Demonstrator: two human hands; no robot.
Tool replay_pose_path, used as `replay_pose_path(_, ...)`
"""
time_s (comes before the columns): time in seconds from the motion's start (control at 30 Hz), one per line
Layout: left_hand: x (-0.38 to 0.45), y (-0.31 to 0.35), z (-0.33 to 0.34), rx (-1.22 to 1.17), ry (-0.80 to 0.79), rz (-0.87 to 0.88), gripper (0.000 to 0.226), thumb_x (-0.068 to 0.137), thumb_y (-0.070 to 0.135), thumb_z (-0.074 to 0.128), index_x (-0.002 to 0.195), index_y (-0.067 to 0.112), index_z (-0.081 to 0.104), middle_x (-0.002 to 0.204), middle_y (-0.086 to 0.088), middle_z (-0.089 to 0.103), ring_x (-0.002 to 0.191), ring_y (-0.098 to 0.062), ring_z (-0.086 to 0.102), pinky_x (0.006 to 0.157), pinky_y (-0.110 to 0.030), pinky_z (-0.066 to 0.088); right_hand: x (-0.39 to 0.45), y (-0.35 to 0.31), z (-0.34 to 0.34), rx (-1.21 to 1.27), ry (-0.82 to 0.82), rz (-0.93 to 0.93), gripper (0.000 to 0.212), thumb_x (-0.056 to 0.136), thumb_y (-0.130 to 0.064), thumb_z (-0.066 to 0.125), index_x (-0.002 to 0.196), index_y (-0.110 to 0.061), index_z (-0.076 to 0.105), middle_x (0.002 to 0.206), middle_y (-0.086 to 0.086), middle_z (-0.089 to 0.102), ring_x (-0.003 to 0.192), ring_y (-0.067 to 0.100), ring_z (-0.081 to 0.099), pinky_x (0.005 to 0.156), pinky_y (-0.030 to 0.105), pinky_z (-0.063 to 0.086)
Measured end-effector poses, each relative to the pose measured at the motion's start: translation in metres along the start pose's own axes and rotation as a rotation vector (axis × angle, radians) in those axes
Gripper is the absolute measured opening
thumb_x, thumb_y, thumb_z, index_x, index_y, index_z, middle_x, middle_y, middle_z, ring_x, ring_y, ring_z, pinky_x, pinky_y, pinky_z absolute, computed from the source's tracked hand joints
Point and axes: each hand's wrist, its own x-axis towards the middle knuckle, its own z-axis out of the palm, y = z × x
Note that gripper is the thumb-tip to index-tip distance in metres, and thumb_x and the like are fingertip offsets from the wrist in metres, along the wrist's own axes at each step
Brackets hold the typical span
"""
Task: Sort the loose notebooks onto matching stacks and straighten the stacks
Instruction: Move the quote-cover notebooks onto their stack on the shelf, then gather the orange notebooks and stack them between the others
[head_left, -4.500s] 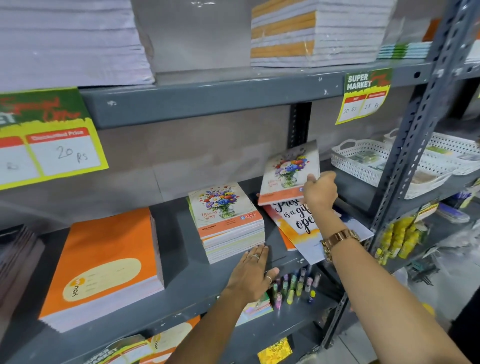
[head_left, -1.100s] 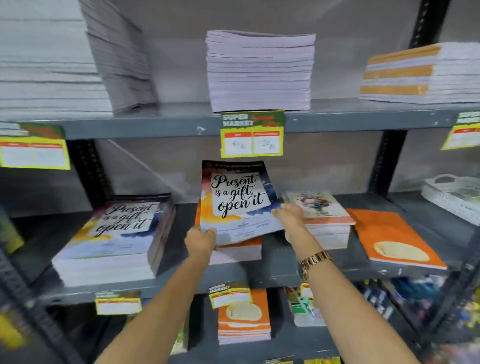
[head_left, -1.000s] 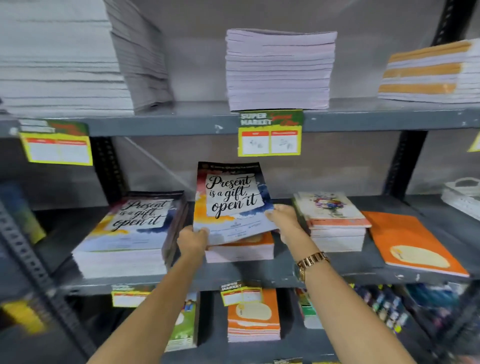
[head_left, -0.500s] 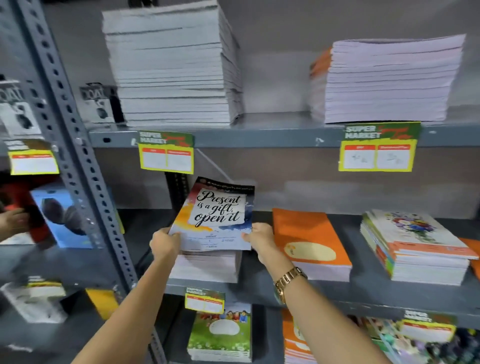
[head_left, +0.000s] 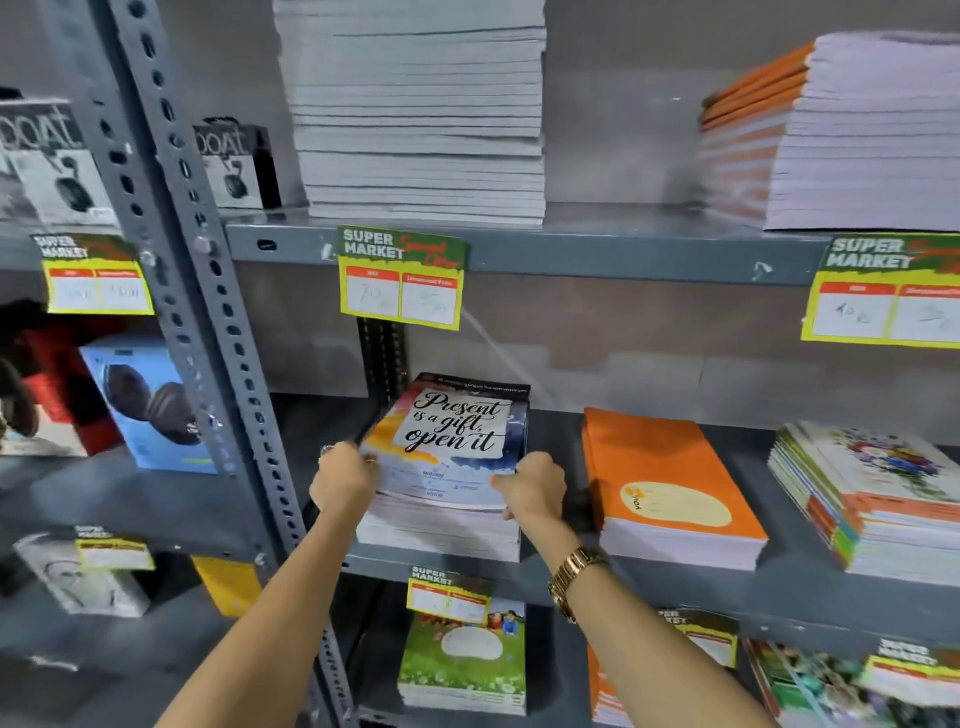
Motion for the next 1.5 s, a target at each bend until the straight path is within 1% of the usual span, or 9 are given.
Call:
replay_pose_path(0.13,-0.006,0.004,-0.003,0.223,-0.008,-0.014,0.033,0.093,0.027,0.048,0.109,0.000,0.058,0.122,-0.022,0.051,0.100,-0.041,0.059,0.080,-0.041,0.047,-0.002,0.001,-0.007,-0.144,0.011,-0.080,0.026,0.077,-0.018,0.074,0.091,-0.003,0.060,0.102,0.015,0.068,0.093,0.031,0.068,0.072,0.036,0.059)
replay_pose_path(0.27,-0.017,0.015,-0.003,0.271,0.091,0.065,0.027,0.090,0.018,0.054,0.109,-0.002,0.054,0.129,-0.022,0.046,0.095,-0.042,0.061,0.068,-0.037,0.040,0.001,0.009,-0.026,-0.188,0.119,-0.179,0.017,0.083,-0.021,0.068,0.088,-0.006,0.063,0.098,0.012,0.071,0.085,0.024,0.066,0.058,0.025,0.047)
replay_pose_path(0.4,-0.042,0.044,0.011,0.157,0.143,0.267,0.031,0.093,0.025,0.048,0.112,0.001,0.053,0.129,-0.019,0.048,0.095,-0.042,0.060,0.069,-0.040,0.043,0.003,0.018,-0.063,-0.184,0.296,-0.272,0.013,0.089,-0.020,0.059,0.093,-0.011,0.068,0.096,0.008,0.072,0.093,0.026,0.065,0.067,0.026,0.045)
replay_pose_path(0.57,-0.088,0.106,0.051,0.004,0.101,0.468,0.031,0.093,0.031,0.047,0.108,0.006,0.056,0.111,-0.018,0.060,0.096,-0.039,0.060,0.076,-0.042,0.047,0.016,0.047,-0.127,-0.223,0.502,-0.330,0.016,0.091,-0.021,0.054,0.094,-0.013,0.067,0.090,0.015,0.070,0.086,0.035,0.065,0.060,0.028,0.037)
replay_pose_path(0.8,-0.176,0.208,0.128,-0.283,-0.039,0.655,0.027,0.091,0.030,0.052,0.094,0.005,0.062,0.091,-0.018,0.065,0.085,-0.035,0.061,0.075,-0.041,0.048,0.038,0.115,-0.244,-0.234,0.709,-0.277,0.016,0.089,-0.021,0.057,0.090,-0.010,0.068,0.082,0.018,0.072,0.081,0.037,0.066,0.060,0.034,0.045)
replay_pose_path(1.17,-0.321,0.347,0.254,-0.527,-0.494,0.616,0.017,0.086,0.010,0.056,0.081,-0.001,0.069,0.079,-0.022,0.072,0.068,-0.028,0.061,0.063,-0.026,0.044,0.063,0.254,-0.430,-0.334,0.805,0.124,0.020,0.086,-0.016,0.053,0.092,-0.008,0.070,0.100,0.023,0.070,0.095,0.041,0.064,0.076,0.039,0.051)
replay_pose_path(1.3,-0.360,0.367,0.295,-0.504,-0.646,0.599,0.016,0.084,0.002,0.053,0.082,-0.002,0.069,0.089,-0.022,0.073,0.082,-0.033,0.066,0.064,-0.024,0.045,0.064,0.297,-0.472,-0.325,0.754,0.264,0.019,0.083,-0.011,0.054,0.094,-0.004,0.068,0.104,0.022,0.068,0.099,0.041,0.062,0.080,0.040,0.051)
replay_pose_path(1.4,-0.382,0.378,0.326,-0.484,-0.709,0.535,0.018,0.086,0.005,0.054,0.074,0.001,0.066,0.091,-0.028,0.070,0.086,-0.039,0.066,0.075,-0.038,0.055,0.067,0.325,-0.493,-0.411,0.650,0.392,0.027,0.082,-0.018,0.057,0.102,-0.001,0.062,0.112,0.021,0.065,0.105,0.038,0.060,0.088,0.041,0.047)
replay_pose_path(1.5,-0.401,0.390,0.350,-0.313,-0.814,0.422,0.022,0.087,0.015,0.057,0.096,-0.003,0.067,0.108,-0.022,0.069,0.100,-0.035,0.064,0.087,-0.037,0.052,0.073,0.348,-0.507,-0.470,0.520,0.603,0.051,0.078,-0.031,0.060,0.122,-0.006,0.051,0.125,0.015,0.058,0.114,0.035,0.055,0.095,0.041,0.041)
